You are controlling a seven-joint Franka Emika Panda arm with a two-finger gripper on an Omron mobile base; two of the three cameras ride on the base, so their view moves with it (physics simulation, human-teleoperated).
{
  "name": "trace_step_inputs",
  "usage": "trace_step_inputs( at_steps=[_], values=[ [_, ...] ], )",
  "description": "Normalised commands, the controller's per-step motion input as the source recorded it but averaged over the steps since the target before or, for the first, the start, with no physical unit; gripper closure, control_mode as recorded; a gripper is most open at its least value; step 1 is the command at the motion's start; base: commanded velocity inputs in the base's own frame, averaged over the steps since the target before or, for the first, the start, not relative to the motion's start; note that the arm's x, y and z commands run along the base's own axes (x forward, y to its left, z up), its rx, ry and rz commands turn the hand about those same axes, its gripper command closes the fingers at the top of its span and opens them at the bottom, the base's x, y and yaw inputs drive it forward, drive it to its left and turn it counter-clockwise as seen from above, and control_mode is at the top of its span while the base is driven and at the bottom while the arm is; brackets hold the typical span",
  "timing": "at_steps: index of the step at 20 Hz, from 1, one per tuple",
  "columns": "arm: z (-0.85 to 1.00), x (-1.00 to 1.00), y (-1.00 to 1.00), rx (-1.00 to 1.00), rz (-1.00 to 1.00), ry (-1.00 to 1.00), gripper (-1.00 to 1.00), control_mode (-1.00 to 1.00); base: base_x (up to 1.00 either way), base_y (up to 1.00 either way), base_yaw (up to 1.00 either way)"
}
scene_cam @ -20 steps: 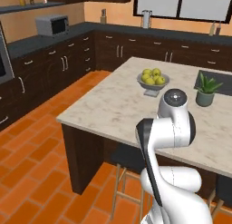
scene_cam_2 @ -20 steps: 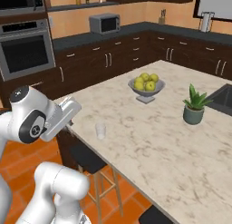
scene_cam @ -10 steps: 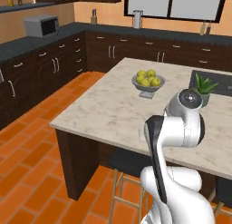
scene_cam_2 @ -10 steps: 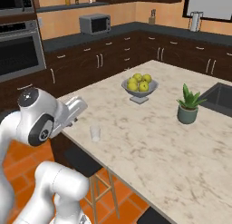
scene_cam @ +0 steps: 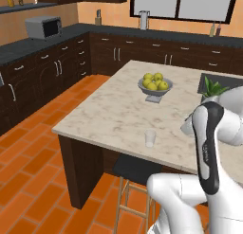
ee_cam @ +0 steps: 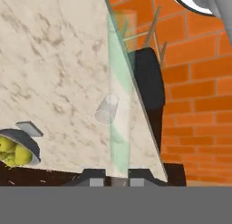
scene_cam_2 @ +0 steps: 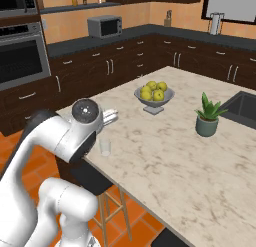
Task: Take a straw from the drawer in front and place it inside the glass cup on the dining counter.
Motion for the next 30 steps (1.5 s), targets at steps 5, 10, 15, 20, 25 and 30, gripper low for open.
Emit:
trace_step_inputs(
  at_steps=[5,10,15,20,25,30],
  values=[
    [0.11,0.14,0.14,0.50,0.06,0.00,1.00,-1.00,0.00,0.00,0.00],
    [0.11,0.00,0.00,0.55,0.07,0.05,1.00,-1.00,0.00,0.00,0.00],
    [0.07,0.08,0.01,0.56,0.09,0.04,1.00,-1.00,0.00,0.00,0.00],
    [0.05,0.35,0.23,0.49,0.08,0.05,1.00,-1.00,0.00,0.00,0.00],
    [0.02,0.39,0.39,0.17,0.00,-0.14,1.00,-1.00,0.00,0.00,0.00],
    [-0.13,0.18,0.03,-0.09,0.00,-0.39,1.00,-1.00,0.00,0.00,0.00]
  ],
)
